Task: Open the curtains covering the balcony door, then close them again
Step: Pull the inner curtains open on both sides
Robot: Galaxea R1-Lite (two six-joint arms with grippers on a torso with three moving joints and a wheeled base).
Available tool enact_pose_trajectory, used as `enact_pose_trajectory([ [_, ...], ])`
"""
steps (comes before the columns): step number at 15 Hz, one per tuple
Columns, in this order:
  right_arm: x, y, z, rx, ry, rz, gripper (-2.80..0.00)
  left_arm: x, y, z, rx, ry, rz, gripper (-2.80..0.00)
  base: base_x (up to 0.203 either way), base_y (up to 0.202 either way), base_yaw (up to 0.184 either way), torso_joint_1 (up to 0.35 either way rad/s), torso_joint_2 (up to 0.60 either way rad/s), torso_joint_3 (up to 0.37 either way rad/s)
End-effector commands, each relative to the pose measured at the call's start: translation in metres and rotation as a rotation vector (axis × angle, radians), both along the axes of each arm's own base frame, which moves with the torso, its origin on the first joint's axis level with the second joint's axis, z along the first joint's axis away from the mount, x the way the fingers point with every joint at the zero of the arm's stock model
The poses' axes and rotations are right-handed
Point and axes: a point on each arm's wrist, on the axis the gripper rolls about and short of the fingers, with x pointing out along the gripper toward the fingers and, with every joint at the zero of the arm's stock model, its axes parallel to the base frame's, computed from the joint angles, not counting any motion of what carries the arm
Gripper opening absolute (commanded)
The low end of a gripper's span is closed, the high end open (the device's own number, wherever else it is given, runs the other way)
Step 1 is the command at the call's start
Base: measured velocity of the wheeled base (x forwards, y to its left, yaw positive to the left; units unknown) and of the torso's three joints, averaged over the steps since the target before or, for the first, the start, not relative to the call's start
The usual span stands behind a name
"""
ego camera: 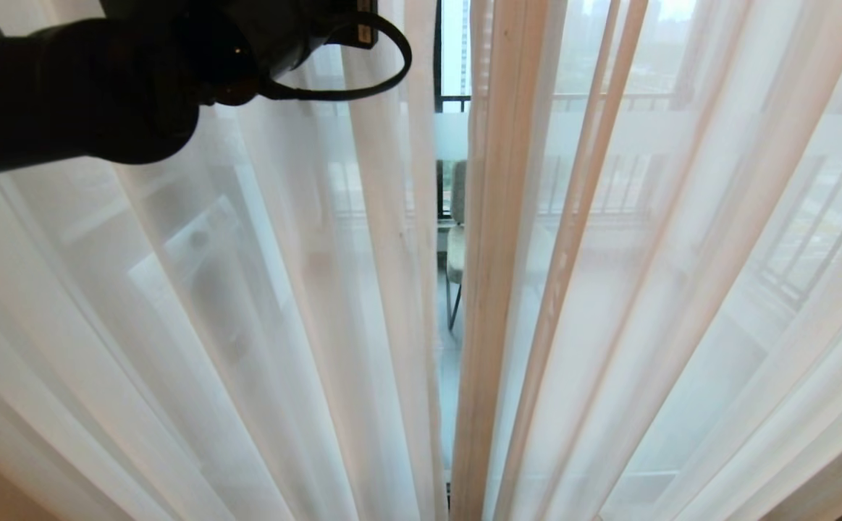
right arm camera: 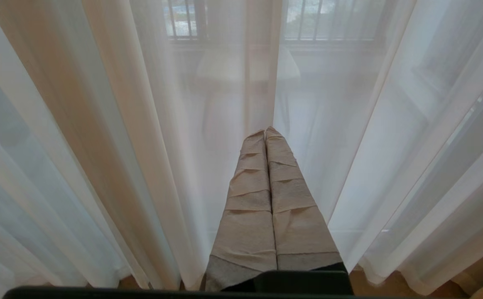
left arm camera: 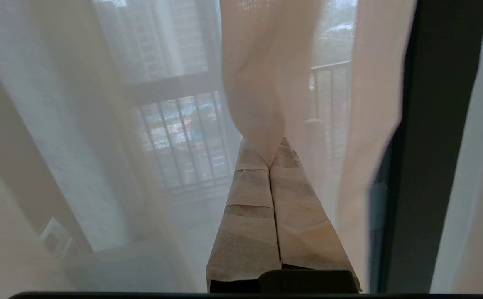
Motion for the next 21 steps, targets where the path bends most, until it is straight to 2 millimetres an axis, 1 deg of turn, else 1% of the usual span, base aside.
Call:
enact_pose_trajectory([
  [1, 0.0, 0.0, 0.0, 0.0, 0.002, 0.0, -2.8, -0.009, 0.021, 0.015, -0.022, -0.035, 0.039, -2.8, 0.0, 0.0, 0.0, 0.0, 0.0, 0.0],
  [4, 0.0, 0.0, 0.0, 0.0, 0.002, 0.0, -2.8, -0.019, 0.038, 0.019, -0.023, -0.038, 0.068, -2.8, 0.0, 0.0, 0.0, 0.0, 0.0, 0.0],
  [9, 0.0, 0.0, 0.0, 0.0, 0.002, 0.0, -2.8, -0.041, 0.069, 0.021, -0.016, -0.032, 0.118, -2.8, 0.0, 0.0, 0.0, 0.0, 0.0, 0.0],
  [11, 0.0, 0.0, 0.0, 0.0, 0.002, 0.0, -2.8, -0.046, 0.081, 0.019, -0.013, -0.025, 0.139, -2.8, 0.0, 0.0, 0.0, 0.0, 0.0, 0.0],
  [12, 0.0, 0.0, 0.0, 0.0, 0.002, 0.0, -2.8, -0.049, 0.09, 0.019, -0.013, -0.026, 0.164, -2.8, 0.0, 0.0, 0.0, 0.0, 0.0, 0.0],
  [14, 0.0, 0.0, 0.0, 0.0, 0.002, 0.0, -2.8, -0.053, 0.1, 0.019, -0.014, -0.026, 0.187, -2.8, 0.0, 0.0, 0.0, 0.0, 0.0, 0.0],
  [16, 0.0, 0.0, 0.0, 0.0, 0.002, 0.0, -2.8, -0.06, 0.115, 0.016, -0.009, -0.016, 0.226, -2.8, 0.0, 0.0, 0.0, 0.0, 0.0, 0.0],
  [18, 0.0, 0.0, 0.0, 0.0, 0.002, 0.0, -2.8, -0.064, 0.132, 0.012, 0.002, -0.007, 0.263, -2.8, 0.0, 0.0, 0.0, 0.0, 0.0, 0.0],
  [21, 0.0, 0.0, 0.0, 0.0, 0.002, 0.0, -2.8, -0.062, 0.152, 0.008, -0.01, 0.002, 0.283, -2.8, 0.0, 0.0, 0.0, 0.0, 0.0, 0.0],
])
